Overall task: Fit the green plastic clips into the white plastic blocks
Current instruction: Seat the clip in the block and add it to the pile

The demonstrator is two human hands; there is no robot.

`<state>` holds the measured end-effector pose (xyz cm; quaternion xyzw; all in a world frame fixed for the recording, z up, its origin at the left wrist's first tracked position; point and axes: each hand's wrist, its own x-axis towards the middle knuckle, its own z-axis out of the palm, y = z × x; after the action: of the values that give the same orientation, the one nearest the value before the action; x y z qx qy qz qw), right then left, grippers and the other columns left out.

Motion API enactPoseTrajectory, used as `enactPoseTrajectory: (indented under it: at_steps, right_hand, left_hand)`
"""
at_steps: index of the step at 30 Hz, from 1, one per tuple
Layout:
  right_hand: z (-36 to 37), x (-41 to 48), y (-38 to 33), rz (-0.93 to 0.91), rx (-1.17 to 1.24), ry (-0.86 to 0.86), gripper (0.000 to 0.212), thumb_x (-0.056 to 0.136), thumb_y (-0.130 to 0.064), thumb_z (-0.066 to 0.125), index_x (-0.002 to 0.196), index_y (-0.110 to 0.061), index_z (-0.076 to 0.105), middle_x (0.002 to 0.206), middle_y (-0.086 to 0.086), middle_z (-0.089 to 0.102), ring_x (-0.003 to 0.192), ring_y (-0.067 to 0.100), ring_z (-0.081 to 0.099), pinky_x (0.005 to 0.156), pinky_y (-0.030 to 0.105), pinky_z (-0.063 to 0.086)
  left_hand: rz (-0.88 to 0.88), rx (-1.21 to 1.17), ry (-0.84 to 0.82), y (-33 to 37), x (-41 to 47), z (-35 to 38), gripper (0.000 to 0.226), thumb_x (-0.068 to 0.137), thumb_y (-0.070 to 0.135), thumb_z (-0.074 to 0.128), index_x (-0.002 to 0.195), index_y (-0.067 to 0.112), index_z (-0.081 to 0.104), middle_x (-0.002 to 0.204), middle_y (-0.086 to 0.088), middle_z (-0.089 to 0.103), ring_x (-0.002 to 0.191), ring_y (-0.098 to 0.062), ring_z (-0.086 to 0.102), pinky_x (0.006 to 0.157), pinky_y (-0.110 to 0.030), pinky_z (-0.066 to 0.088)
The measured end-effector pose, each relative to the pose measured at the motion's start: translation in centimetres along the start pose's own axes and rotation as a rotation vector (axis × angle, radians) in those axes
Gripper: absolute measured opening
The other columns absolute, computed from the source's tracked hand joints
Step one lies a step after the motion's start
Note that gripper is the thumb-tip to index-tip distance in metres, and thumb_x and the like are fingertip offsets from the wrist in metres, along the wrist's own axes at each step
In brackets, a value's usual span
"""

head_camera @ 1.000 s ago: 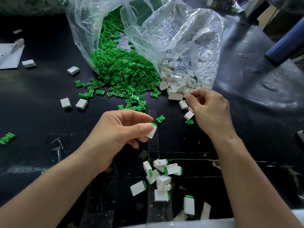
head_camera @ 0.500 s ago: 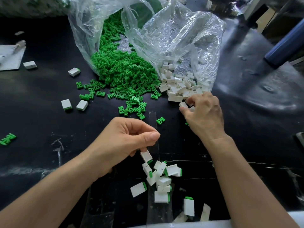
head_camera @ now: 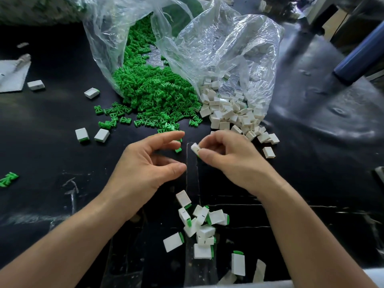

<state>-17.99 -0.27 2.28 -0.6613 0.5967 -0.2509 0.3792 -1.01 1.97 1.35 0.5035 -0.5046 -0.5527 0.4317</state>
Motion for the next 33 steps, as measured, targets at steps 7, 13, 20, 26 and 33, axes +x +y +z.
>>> enactPoseTrajectory:
  at_steps: [7, 13, 20, 26, 33]
  right_hand:
    - [0.4, -0.5, -0.4, 0.020, 0.142, -0.210, 0.014, 0.086, -0.033, 0.060, 0.076, -0.024, 0.066, 0.066, -0.009, 0.057, 0.063, 0.001, 0.048, 0.064, 0.020, 0.037]
    - [0.3, 0.2, 0.6, -0.029, -0.118, 0.097, 0.006, 0.085, -0.029, 0.063, 0.080, -0.027, 0.065, 0.071, -0.011, 0.059, 0.068, 0.006, 0.053, 0.070, 0.026, 0.045]
    - [0.8, 0.5, 1.0, -0.061, -0.412, 0.153, 0.025, 0.088, -0.026, 0.059, 0.111, -0.019, 0.066, 0.107, 0.000, 0.059, 0.103, 0.017, 0.054, 0.089, 0.025, 0.037]
    - [1.0, 0.4, 1.1, -0.089, -0.465, 0.124, 0.008, 0.082, -0.024, 0.066, 0.085, -0.021, 0.059, 0.084, -0.010, 0.047, 0.087, 0.013, 0.049, 0.073, 0.023, 0.033]
    - [0.9, 0.5, 1.1, -0.090, -0.242, 0.083, 0.016, 0.082, -0.019, 0.066, 0.097, -0.020, 0.061, 0.066, -0.016, 0.049, 0.063, 0.000, 0.047, 0.066, 0.015, 0.036]
  left_hand:
    - [0.027, -0.033, -0.045, 0.4, -0.3, 0.2, 0.015, 0.066, 0.004, 0.072, 0.073, 0.018, 0.074, 0.067, -0.001, 0.071, 0.059, -0.005, 0.064, 0.056, -0.014, 0.051]
    - [-0.012, -0.048, -0.016, 0.7, -0.3, 0.2, 0.021, 0.075, -0.009, 0.065, 0.072, 0.012, 0.069, 0.065, -0.007, 0.070, 0.058, -0.010, 0.066, 0.052, -0.016, 0.051]
    - [-0.055, -0.122, -0.018, 0.6, -0.2, 0.1, 0.027, 0.078, -0.013, 0.058, 0.079, 0.012, 0.069, 0.065, -0.005, 0.070, 0.059, -0.010, 0.067, 0.052, -0.016, 0.052]
    - [-0.084, -0.155, -0.022, 0.5, -0.2, 0.1, 0.022, 0.077, -0.010, 0.060, 0.074, 0.010, 0.069, 0.068, -0.008, 0.071, 0.063, -0.014, 0.070, 0.053, -0.017, 0.052]
    - [-0.102, -0.171, -0.030, 0.5, -0.1, 0.1, 0.019, 0.078, -0.009, 0.060, 0.075, 0.008, 0.067, 0.070, -0.009, 0.071, 0.063, -0.015, 0.070, 0.053, -0.018, 0.053]
